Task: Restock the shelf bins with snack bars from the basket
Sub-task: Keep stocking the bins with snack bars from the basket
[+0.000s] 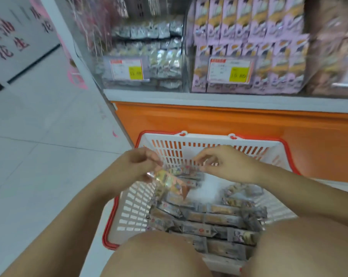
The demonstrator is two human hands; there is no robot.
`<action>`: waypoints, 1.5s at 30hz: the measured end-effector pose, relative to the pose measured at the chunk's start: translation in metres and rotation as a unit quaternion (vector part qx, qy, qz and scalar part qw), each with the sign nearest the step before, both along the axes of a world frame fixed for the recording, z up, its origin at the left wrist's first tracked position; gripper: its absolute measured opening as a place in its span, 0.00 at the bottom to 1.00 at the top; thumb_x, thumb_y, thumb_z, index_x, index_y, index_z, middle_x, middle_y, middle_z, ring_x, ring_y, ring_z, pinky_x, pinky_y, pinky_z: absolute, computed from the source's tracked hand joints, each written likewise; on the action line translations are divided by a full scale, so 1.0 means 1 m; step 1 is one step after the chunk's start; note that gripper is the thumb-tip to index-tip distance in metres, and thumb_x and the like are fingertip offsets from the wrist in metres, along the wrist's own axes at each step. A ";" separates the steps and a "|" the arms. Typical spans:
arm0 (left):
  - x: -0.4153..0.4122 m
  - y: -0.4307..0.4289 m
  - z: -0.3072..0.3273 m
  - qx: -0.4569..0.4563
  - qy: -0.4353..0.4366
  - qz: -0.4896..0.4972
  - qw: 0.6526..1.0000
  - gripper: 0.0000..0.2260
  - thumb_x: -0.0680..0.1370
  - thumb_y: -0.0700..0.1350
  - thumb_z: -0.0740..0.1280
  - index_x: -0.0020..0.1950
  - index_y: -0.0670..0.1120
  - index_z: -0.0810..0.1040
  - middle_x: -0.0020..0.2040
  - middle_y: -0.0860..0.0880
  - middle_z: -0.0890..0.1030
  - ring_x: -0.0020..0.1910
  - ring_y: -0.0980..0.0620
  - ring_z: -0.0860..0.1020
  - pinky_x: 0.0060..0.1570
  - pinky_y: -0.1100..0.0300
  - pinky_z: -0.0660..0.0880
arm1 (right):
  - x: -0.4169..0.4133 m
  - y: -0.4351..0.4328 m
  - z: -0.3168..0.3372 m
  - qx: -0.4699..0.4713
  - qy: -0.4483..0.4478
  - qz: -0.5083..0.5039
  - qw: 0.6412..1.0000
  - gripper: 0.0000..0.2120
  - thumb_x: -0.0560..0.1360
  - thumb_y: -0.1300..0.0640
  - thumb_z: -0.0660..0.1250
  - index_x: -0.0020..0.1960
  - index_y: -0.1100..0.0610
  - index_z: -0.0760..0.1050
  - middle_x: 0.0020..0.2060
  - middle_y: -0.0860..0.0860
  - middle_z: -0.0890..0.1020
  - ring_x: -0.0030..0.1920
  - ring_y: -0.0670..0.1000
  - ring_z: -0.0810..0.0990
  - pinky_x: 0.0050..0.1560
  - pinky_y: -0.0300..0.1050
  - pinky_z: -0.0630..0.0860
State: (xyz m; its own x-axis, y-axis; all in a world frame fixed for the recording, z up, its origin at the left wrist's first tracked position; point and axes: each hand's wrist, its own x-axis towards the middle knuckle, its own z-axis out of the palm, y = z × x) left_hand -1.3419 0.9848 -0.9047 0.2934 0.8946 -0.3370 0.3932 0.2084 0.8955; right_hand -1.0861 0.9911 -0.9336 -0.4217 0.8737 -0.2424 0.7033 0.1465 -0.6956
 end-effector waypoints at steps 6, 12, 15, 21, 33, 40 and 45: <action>0.040 -0.012 0.073 0.016 -0.152 0.030 0.988 0.13 0.62 0.45 0.73 0.45 0.47 0.79 0.45 0.49 0.84 0.36 0.55 0.79 0.33 0.64 0.76 | 0.003 -0.032 0.102 0.043 0.101 -0.006 0.994 0.15 0.73 0.52 0.72 0.59 0.48 0.75 0.54 0.41 0.79 0.49 0.39 0.79 0.53 0.35 0.75; 0.090 -0.025 0.123 0.065 -0.183 0.054 0.979 0.06 0.76 0.34 0.65 0.45 0.44 0.77 0.41 0.47 0.80 0.35 0.51 0.74 0.34 0.61 0.75 | 0.022 -0.072 0.161 0.090 0.112 -0.031 0.989 0.17 0.68 0.50 0.76 0.54 0.47 0.75 0.43 0.41 0.80 0.41 0.44 0.81 0.44 0.42 0.80; 0.117 -0.030 0.138 0.087 -0.191 0.047 0.977 0.07 0.77 0.35 0.64 0.41 0.44 0.75 0.36 0.47 0.78 0.31 0.52 0.75 0.34 0.61 0.76 | 0.041 -0.080 0.174 0.150 0.065 -0.057 0.985 0.15 0.71 0.54 0.73 0.55 0.47 0.73 0.46 0.44 0.79 0.40 0.45 0.80 0.41 0.44 0.80; 0.164 -0.032 0.152 0.077 -0.129 -0.036 0.988 0.04 0.77 0.37 0.66 0.42 0.44 0.78 0.31 0.47 0.74 0.26 0.54 0.72 0.36 0.60 0.75 | 0.092 -0.085 0.193 0.283 -0.047 -0.096 0.953 0.19 0.71 0.63 0.65 0.59 0.50 0.77 0.51 0.43 0.78 0.50 0.43 0.74 0.54 0.43 0.72; 0.284 -0.042 0.150 -0.014 -0.264 -0.027 0.964 0.10 0.77 0.32 0.65 0.56 0.40 0.69 0.48 0.31 0.77 0.44 0.43 0.80 0.37 0.56 0.80 | 0.155 -0.102 0.169 0.276 0.184 -0.322 0.887 0.10 0.76 0.55 0.68 0.55 0.45 0.75 0.48 0.35 0.76 0.44 0.39 0.79 0.44 0.33 0.77; 0.321 -0.034 0.142 0.046 -0.207 -0.061 0.975 0.05 0.80 0.40 0.63 0.48 0.45 0.78 0.48 0.46 0.82 0.46 0.50 0.81 0.57 0.49 0.77 | 0.202 -0.086 0.169 0.204 0.229 -0.375 0.875 0.17 0.69 0.54 0.75 0.56 0.49 0.76 0.52 0.46 0.78 0.51 0.50 0.81 0.53 0.49 0.79; 0.322 -0.012 0.135 0.313 0.015 -0.041 0.949 0.11 0.82 0.42 0.59 0.61 0.53 0.75 0.54 0.61 0.75 0.54 0.62 0.73 0.53 0.67 0.69 | 0.212 -0.048 0.174 0.223 0.225 -0.399 0.860 0.13 0.73 0.63 0.70 0.54 0.50 0.74 0.54 0.48 0.78 0.45 0.46 0.81 0.44 0.44 0.81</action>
